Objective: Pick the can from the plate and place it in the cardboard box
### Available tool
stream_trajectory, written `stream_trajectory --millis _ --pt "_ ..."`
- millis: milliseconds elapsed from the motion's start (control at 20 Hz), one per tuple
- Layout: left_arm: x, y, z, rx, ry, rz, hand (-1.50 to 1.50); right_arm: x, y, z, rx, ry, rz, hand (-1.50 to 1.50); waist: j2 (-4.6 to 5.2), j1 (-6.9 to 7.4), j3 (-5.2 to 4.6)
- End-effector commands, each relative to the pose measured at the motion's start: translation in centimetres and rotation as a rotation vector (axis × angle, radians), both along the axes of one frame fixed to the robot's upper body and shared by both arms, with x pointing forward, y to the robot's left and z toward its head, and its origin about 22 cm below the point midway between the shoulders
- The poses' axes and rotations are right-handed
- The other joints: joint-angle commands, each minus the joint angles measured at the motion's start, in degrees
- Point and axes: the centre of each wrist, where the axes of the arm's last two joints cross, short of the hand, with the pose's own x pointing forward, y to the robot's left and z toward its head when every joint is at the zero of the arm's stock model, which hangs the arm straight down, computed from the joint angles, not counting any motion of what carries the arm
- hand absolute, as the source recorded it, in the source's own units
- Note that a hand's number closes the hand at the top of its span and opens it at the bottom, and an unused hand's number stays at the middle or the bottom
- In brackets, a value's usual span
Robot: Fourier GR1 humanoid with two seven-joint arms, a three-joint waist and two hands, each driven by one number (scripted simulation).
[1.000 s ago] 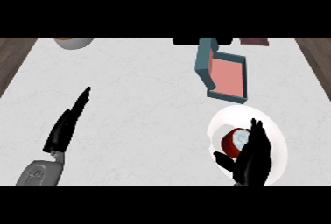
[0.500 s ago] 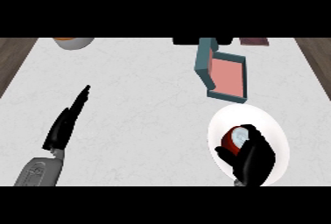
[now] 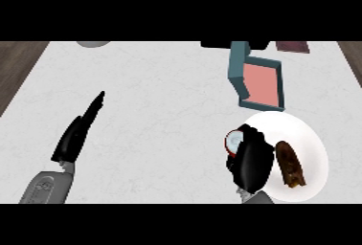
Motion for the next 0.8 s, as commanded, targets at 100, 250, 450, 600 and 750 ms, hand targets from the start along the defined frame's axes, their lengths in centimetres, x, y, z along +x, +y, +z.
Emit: stream_trajectory --millis 100,250,450,600,750 --pt "1.3 -2.2 1.2 0.013 -0.034 -0.100 0.00 2.6 4.9 2.0 -0.144 0.250 0.342 1.50 1.82 5.82 0.27" --pt "0.7 -1.9 -0.3 0.003 -0.004 -0.069 0.00 5.4 7.3 7.1 -0.131 0.295 0.434 1.50 0.92 4.03 0.19" --pt "1.2 -1.7 0.6 0.018 0.005 -0.037 0.00 9.0 10.4 13.0 -0.169 0.278 0.445 1.50 0.04 1.56 0.25" --pt "1.2 -1.1 0.1 0.008 0.018 -0.014 0.00 10.0 12.5 17.9 -0.179 0.211 0.412 1.50 -0.20 0.05 0.20" --pt "0.1 0.3 -1.1 0.003 0.028 0.013 0.00 10.0 14.0 19.3 -0.169 0.114 0.326 1.50 -0.30 -0.61 0.19"
